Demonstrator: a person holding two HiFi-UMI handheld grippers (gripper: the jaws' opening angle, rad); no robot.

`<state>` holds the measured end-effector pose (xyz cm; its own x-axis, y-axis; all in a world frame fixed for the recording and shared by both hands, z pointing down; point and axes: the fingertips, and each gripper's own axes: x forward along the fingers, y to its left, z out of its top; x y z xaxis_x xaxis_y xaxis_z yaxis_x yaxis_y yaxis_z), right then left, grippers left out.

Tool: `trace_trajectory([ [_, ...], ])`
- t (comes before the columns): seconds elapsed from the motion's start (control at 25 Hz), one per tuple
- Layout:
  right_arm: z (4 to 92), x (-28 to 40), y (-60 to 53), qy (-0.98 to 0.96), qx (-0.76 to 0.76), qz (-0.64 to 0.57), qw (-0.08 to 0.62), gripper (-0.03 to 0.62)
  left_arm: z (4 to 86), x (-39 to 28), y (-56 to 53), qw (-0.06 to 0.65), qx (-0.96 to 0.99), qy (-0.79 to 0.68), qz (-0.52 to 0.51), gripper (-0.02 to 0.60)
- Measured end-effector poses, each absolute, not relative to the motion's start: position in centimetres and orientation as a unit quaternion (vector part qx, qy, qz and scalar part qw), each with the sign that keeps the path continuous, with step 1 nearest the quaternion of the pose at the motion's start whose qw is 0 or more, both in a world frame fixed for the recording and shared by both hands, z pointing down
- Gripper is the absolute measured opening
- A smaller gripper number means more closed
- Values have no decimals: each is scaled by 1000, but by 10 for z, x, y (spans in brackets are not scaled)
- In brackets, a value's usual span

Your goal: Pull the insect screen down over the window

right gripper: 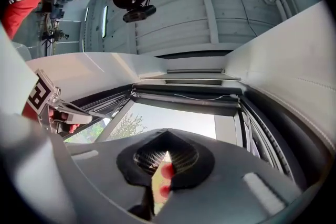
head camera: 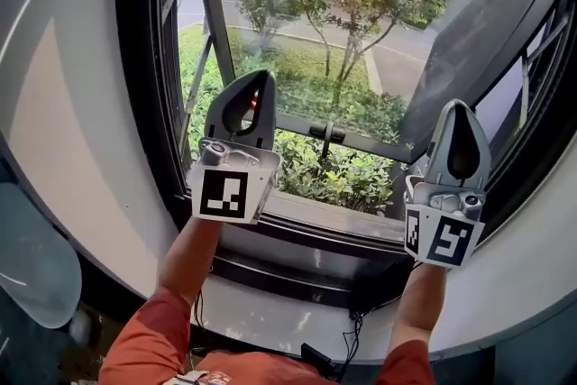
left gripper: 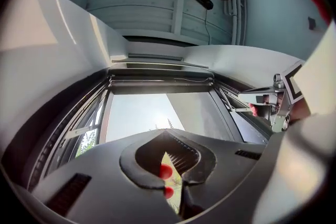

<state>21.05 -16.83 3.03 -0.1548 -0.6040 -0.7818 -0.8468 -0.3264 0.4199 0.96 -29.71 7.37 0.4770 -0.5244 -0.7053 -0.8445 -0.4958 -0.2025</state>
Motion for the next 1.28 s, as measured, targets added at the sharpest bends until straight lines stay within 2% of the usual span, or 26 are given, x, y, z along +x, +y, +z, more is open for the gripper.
trace_trajectory([
  [0.92,-117,210,-174,478,-630,610,53,9,-89,16,-287,380,-761,408,331,5],
  [1.28,-173,211,-180,447,-639,626,20,9,-147,26,-281,460,-720,427,297,6],
])
